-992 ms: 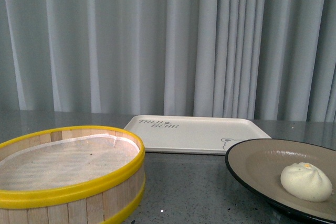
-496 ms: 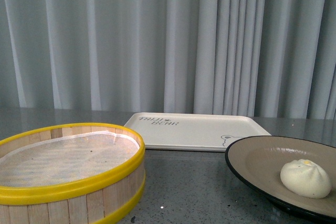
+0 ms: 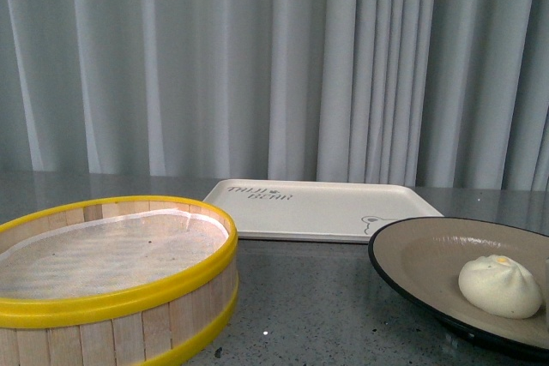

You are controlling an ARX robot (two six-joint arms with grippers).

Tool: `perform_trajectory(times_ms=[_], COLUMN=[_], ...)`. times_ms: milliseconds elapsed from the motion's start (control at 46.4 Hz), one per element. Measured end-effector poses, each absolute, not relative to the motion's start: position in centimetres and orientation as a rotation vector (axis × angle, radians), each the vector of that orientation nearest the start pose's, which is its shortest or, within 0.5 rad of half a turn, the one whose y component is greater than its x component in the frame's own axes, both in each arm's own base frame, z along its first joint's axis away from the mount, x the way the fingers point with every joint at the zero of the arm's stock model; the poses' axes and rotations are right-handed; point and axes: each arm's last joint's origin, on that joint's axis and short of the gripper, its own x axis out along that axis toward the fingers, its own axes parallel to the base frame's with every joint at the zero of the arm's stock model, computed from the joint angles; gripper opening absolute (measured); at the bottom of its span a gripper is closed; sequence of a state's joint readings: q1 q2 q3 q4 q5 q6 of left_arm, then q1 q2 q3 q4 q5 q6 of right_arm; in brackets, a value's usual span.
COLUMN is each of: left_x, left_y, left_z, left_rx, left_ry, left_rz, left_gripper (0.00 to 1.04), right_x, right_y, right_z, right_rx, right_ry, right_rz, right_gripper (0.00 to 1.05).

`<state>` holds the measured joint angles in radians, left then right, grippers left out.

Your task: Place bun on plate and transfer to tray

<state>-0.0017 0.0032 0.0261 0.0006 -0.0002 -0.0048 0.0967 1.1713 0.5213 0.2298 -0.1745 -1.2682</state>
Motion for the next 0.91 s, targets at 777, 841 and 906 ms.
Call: perform_trajectory(times_ms=[777,841,906], left_x=[9.6,9.6,9.6], left_y=[0.0,0.0,0.0], left_z=[17.2,17.2,17.2], left_rx=[-0.004,-0.004,-0.004], left_ry=[-0.023,-0.023,-0.023], left_rz=[-0.002,-0.002,-0.002], left_gripper=[0.98,0.98,0.98], right_x=[23.5,23.3,23.0], right_y=[3.9,3.9,4.0], right_z=[19.8,19.9,20.0], right_rx=[-1.26,-1.271,-1.29], right_ry=[0.166,0.159,0.153], right_rz=[0.511,0.504,0.5], right_gripper=[0.03,0.03,0.03])
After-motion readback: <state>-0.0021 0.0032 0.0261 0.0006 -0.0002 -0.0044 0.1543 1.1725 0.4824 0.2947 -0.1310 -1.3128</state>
